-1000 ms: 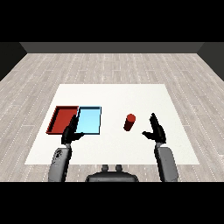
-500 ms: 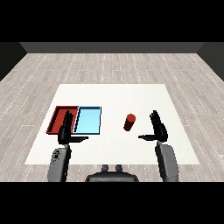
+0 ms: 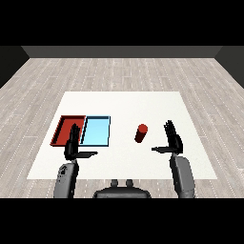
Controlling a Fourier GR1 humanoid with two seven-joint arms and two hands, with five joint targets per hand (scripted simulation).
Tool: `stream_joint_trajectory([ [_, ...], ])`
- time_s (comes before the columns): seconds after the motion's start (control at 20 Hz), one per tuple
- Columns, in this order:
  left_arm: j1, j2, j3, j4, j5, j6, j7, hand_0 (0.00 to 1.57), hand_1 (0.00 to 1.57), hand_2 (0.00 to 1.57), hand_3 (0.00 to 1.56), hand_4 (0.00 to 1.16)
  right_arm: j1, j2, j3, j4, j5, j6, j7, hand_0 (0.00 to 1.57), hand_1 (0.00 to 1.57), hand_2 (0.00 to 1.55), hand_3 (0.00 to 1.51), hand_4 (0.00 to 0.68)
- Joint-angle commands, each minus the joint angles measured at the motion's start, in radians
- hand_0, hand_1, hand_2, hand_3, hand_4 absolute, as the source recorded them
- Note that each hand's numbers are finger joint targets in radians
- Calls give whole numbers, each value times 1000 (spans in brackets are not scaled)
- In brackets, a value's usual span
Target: Pick the red can and put it in the red box
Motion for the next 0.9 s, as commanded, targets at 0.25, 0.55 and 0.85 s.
stream_joint_trajectory([
  [0.25,-60,-4,-5,-76,-5,49,121,0,0,0,0,0,-51,19,-7,31,-15,-16,12,0,0,0,0,0],
  [0.55,-32,-10,-9,20,-2,12,6,0,0,0,0,0,-83,-9,-23,146,-2,8,-44,0,0,0,0,0],
  [0.85,-10,-9,-12,-34,-1,19,36,0,0,0,0,0,-174,55,2,143,-35,-52,49,0,0,0,0,0],
])
